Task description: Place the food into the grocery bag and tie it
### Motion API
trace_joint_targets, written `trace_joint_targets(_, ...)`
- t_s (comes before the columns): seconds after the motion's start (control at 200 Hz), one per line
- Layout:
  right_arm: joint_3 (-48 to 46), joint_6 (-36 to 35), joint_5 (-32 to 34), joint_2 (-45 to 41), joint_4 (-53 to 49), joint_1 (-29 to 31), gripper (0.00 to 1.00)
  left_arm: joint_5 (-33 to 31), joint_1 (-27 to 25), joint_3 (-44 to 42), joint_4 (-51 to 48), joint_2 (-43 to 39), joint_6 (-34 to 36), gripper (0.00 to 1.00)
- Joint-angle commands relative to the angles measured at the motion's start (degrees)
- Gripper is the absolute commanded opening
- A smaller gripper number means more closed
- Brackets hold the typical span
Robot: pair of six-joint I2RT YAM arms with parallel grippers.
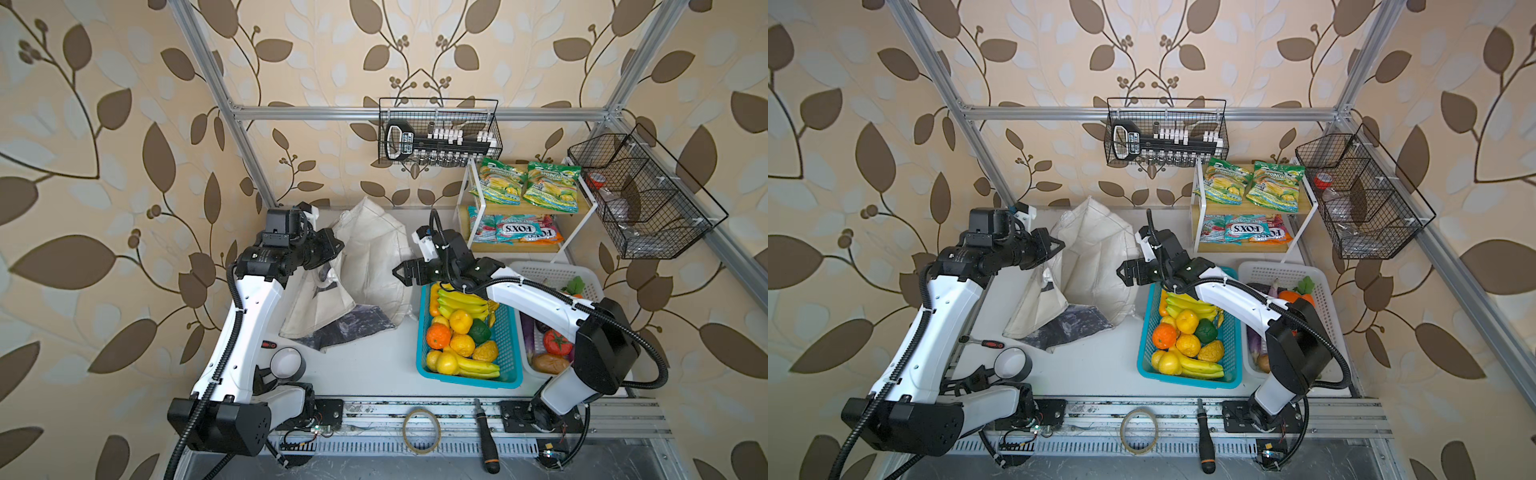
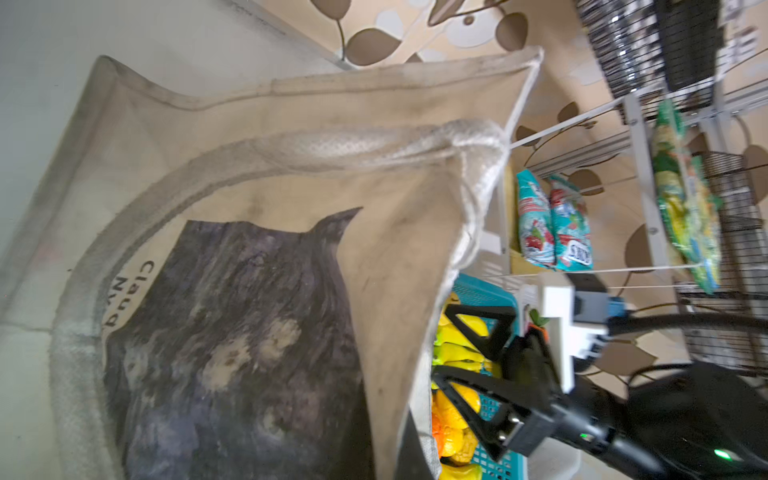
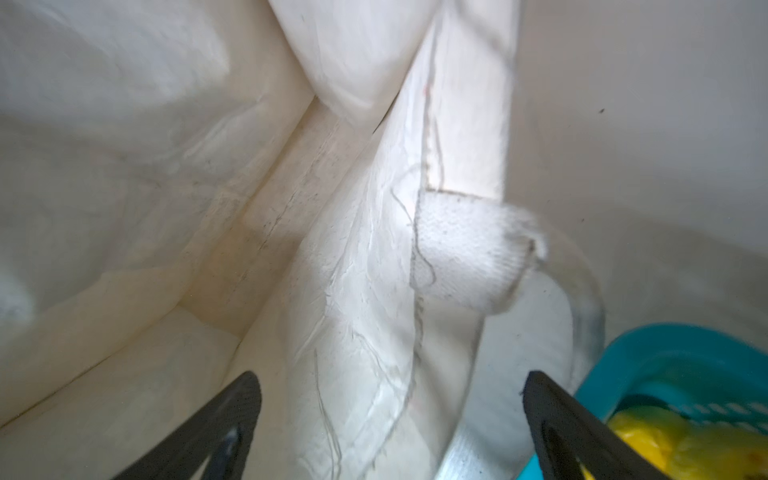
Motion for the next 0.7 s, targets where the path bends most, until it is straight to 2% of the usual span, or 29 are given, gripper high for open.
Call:
trace_joint_targets(0.0,-0.2,2.8,-5.8,0.9,5.2,-0.5,1.0,7.0,0.0,0.2,9.2,-3.3,-5.2,0.0)
trace_joint_targets(0.14,-1.9,3.6,-5.9,0.8,7.0,-1.2,0.97,5.4,1.0,1.2,8.0,-5.1,-5.4,0.0)
trace_joint_targets(0.195,-2.2,3.9,-7.5,0.8,9.3,-1.2,0.87,6.5,1.3,-0.3,9.9,-6.2,-6.8,0.0)
trace_joint_targets(0.22,-2.5,4.2,-8.5,0.7,10.7,-1.2,0.76,6.9,1.3,-1.0,10.8,-6.4,-7.3,0.0)
trace_joint_targets(0.245,-2.5,4.6,-9.4,0.7,11.6,-1.3,0.57,7.2,1.3,-1.4,11.1,-6.5,-7.5,0.0)
trace_joint_targets(0.27,-2.1,4.8,-10.4,0.8,11.8,-1.4,0.2,7.2,1.4,-1.8,11.0,-6.5,-7.4,0.0)
trace_joint_targets(0.295,-1.8,5.1,-10.9,0.8,11.7,-1.5,0.0,7.0,1.4,-1.9,10.6,-6.3,-7.1,0.0)
trace_joint_targets(0.395,0.6,2.8,-7.1,-0.4,4.6,-1.1,0.0,4.2,2.2,-1.6,7.6,-6.0,-4.4,0.0)
trace_joint_targets(0.48,3.8,-0.7,-0.9,-1.7,-5.2,-1.0,0.0,-2.3,4.5,1.4,1.4,-5.4,-0.1,0.0)
trace_joint_targets(0.585,5.9,-2.8,1.7,-2.7,-13.7,-3.0,0.0,-10.2,8.1,6.0,-4.9,-3.8,4.1,0.0)
trace_joint_targets(0.7,9.5,-6.0,5.4,-4.0,-23.3,-4.3,0.0,-13.5,9.2,9.1,-8.2,-2.4,6.7,0.0)
